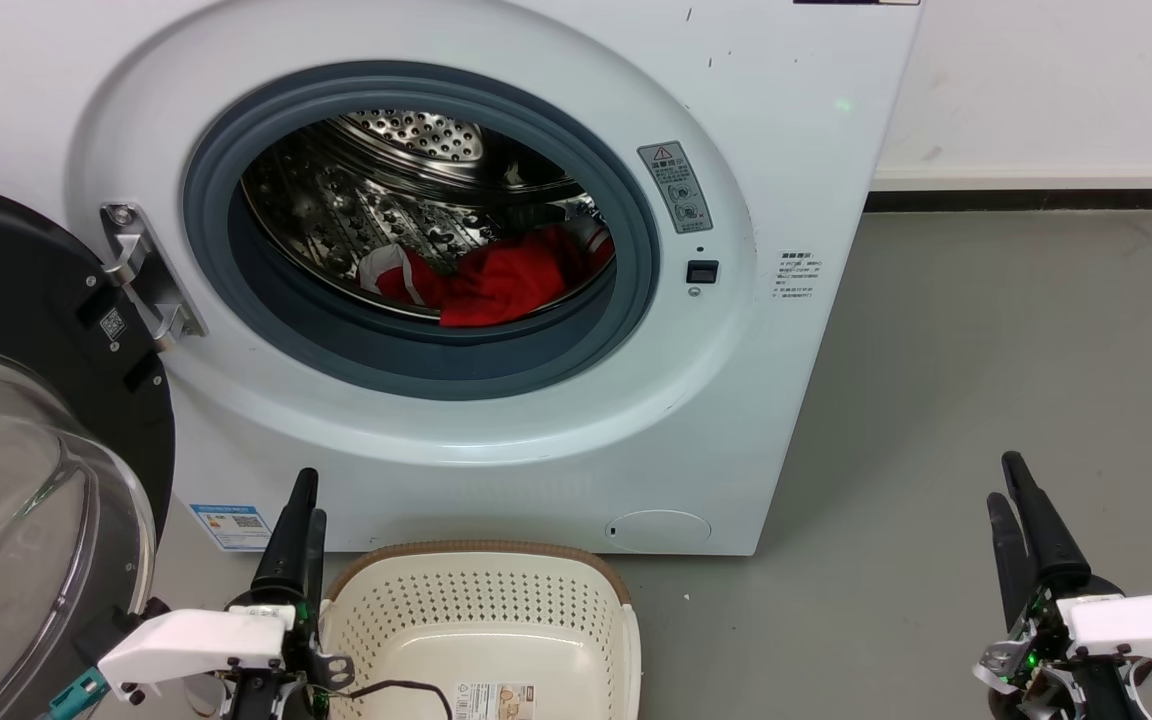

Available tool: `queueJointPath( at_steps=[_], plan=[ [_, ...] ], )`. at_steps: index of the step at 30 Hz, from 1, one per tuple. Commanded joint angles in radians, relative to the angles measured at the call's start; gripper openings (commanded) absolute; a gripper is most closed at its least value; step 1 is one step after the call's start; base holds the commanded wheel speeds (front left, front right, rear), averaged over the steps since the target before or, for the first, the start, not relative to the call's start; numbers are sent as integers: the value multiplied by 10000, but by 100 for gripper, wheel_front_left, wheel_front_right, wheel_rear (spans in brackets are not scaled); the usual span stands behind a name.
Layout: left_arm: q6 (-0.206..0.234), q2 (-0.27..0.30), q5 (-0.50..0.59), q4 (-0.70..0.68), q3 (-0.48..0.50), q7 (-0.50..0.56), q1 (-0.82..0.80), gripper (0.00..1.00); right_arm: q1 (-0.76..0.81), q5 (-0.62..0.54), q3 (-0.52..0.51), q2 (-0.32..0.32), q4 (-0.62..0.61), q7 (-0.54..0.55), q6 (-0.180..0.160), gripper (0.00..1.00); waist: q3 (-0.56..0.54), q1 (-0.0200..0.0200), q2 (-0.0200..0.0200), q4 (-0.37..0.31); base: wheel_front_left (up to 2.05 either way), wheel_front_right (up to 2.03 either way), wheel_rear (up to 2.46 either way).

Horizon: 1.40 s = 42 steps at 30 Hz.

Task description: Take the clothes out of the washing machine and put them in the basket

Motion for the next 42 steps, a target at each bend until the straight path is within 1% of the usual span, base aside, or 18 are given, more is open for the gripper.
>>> queueJointPath(
  at_steps=[1,8,9,17,26,27,42],
  plan=[
    [-3,32,227,-237,-45,-75,-296,100,-108,-269,6,-90,-250,-72,2,100,1,0,0,0,0,0,0],
    [-3,34,1662,-498,-147,-378,-329,100,-14,-2321,-34,-23,-670,-379,2,100,5,0,0,3,0,0,0],
    [-3,35,2372,-573,-175,-501,-356,100,32,-3202,22,-4,-830,-501,2,100,7,0,0,6,0,0,0],
    [58,38,4434,-738,-282,-810,-326,100,161,-5423,313,-11,-1018,-817,2,100,4,0,0,21,0,0,0],
    [99,58,6443,-681,-510,-1131,-191,100,281,-7317,418,3,-1079,-1059,1,100,-12,0,0,66,0,0,0],
    [135,99,7001,-641,-581,-1230,-197,100,323,-7830,404,16,-1115,-1096,1,100,-18,0,0,87,0,0,0],
    [425,369,9208,-515,-917,-1691,-389,100,516,-10204,259,54,-1492,-1216,1,100,-13,0,0,156,0,0,0]
  ],
)
